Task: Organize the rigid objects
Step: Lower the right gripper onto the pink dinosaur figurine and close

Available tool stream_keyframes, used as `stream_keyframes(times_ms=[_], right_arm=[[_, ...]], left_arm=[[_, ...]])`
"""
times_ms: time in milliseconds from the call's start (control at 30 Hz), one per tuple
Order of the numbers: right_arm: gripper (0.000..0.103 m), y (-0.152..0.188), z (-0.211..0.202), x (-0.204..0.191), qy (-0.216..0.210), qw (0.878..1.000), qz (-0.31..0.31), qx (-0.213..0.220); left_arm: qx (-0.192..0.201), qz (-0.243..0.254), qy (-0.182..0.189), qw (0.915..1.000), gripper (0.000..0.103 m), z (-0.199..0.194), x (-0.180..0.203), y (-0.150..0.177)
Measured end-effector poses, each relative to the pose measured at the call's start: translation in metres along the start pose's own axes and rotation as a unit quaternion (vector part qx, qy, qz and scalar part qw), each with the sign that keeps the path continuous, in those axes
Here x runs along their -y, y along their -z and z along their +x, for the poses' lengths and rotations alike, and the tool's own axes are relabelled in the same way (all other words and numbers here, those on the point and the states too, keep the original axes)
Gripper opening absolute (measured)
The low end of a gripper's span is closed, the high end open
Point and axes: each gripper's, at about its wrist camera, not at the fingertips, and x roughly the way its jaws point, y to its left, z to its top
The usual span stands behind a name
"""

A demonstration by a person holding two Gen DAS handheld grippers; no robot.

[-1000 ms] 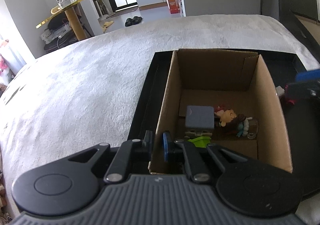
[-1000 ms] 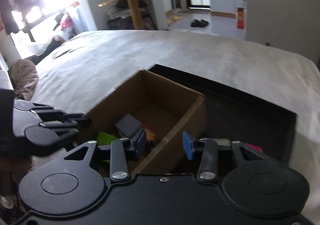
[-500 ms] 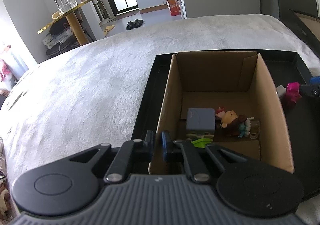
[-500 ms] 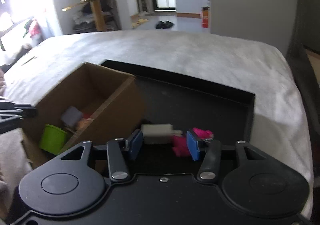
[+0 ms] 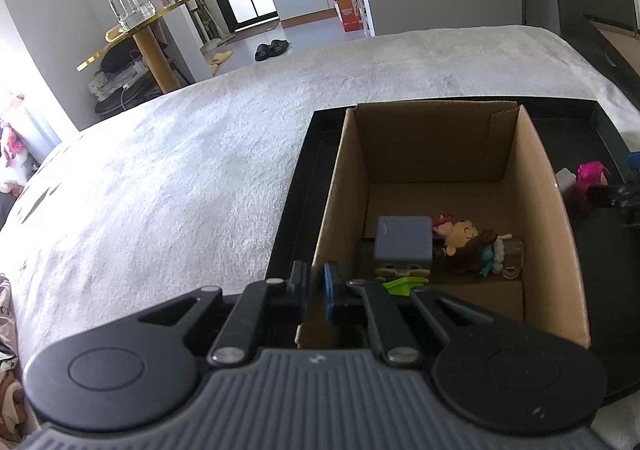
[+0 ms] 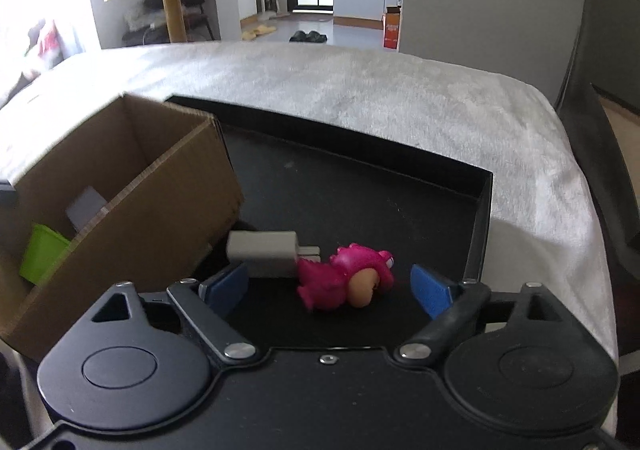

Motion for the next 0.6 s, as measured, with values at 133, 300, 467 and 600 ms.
stream_keyframes(times_ms=[133, 300, 467, 600], right_arm=[[0.088, 0.003, 0.011, 0.003, -0.003, 1.0, 0.007, -0.01], [0.088, 0.006, 0.022, 0.008, -0.001, 1.0, 0.015, -0.017], [0.088, 0.009, 0.028, 0.011, -0.008, 0.999, 0.022, -0.023], [0.087, 0.008, 0.033, 0.011, -0.001, 0.999, 0.025, -0.022]], left_arm=[[0.0, 0.001, -0.001, 1.0, 0.008, 0.0, -0.001, 0.0], [-0.001, 0.0, -0.001, 1.0, 0.008, 0.0, -0.002, -0.001], [-0.001, 0.001, -0.002, 1.0, 0.008, 0.0, -0.001, -0.001], [-0.002, 0.002, -0.002, 1.0, 0.008, 0.001, -0.001, 0.0]])
